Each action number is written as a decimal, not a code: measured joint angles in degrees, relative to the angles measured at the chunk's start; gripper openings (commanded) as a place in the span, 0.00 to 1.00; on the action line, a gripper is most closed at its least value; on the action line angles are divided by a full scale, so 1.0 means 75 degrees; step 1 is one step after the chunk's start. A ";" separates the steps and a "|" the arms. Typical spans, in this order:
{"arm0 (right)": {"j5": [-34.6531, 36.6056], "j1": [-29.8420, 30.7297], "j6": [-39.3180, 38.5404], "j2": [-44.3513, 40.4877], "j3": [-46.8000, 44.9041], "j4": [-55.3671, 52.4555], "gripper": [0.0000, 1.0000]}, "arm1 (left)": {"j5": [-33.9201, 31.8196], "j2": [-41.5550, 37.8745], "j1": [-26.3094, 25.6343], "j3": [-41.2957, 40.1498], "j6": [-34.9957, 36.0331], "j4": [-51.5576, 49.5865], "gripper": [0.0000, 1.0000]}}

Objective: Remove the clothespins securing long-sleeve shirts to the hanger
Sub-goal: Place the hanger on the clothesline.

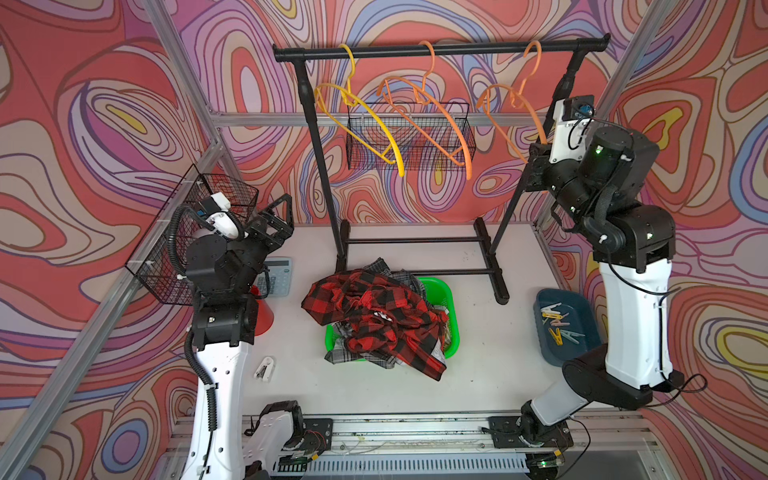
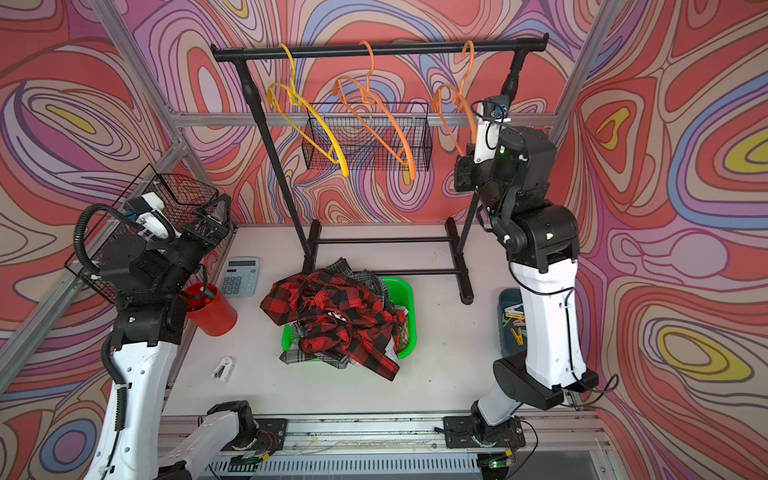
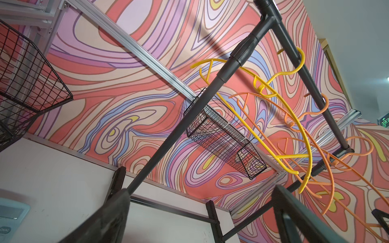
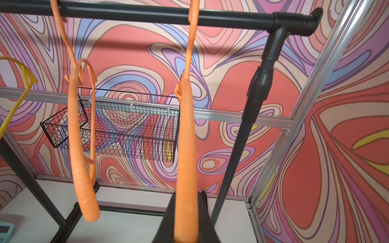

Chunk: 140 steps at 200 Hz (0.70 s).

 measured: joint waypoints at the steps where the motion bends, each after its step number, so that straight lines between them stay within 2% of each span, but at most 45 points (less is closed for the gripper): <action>1: 0.0000 -0.0003 -0.0015 0.0006 0.0000 0.0006 0.00 | -0.0003 0.0000 0.0000 -0.0006 0.0000 0.0000 1.00; 81: -0.0012 -0.0306 -0.0393 0.0618 0.0154 0.0950 0.00 | -0.0017 -0.0029 0.0000 -0.0256 -0.0119 0.0006 1.00; 140: -0.0198 -0.0452 -0.0373 0.0935 0.0248 0.1116 0.00 | -0.0143 -0.0169 0.0000 -0.0303 -0.0061 -0.0353 1.00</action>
